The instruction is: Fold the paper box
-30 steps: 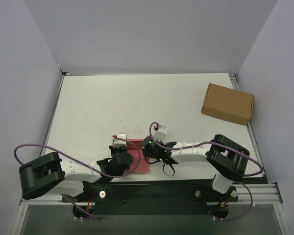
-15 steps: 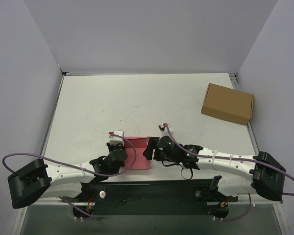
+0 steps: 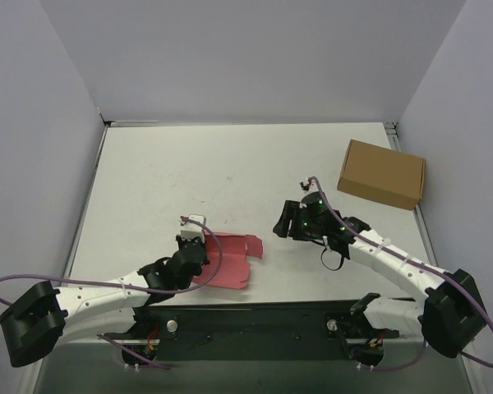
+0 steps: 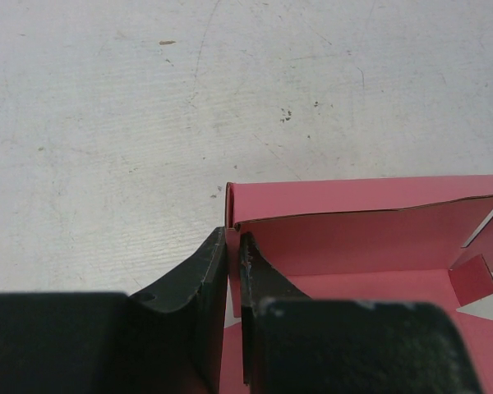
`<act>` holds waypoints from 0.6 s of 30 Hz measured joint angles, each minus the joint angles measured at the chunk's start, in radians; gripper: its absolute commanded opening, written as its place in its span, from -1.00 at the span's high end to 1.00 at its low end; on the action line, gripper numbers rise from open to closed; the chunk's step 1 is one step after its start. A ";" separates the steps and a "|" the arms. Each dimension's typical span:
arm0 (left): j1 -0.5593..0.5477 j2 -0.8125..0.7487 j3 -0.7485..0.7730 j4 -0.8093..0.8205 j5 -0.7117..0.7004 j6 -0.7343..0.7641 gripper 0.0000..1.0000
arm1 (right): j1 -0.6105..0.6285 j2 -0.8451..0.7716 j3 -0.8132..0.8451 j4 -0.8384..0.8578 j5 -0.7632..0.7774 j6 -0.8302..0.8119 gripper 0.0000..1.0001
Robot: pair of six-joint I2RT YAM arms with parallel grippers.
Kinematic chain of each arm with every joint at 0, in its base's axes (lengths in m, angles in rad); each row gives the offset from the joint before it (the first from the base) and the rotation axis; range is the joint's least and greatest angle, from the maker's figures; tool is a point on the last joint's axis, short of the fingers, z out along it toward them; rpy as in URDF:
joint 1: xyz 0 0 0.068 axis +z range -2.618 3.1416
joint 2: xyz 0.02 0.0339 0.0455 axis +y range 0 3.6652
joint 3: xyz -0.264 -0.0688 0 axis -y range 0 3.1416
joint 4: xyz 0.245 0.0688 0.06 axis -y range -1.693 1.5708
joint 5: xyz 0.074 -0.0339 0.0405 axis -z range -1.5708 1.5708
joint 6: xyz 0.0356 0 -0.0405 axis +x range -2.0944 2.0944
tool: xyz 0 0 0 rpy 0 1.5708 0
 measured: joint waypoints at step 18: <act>0.068 -0.034 0.015 -0.105 0.047 0.000 1.00 | 0.214 0.296 0.003 0.292 -0.249 -0.057 0.02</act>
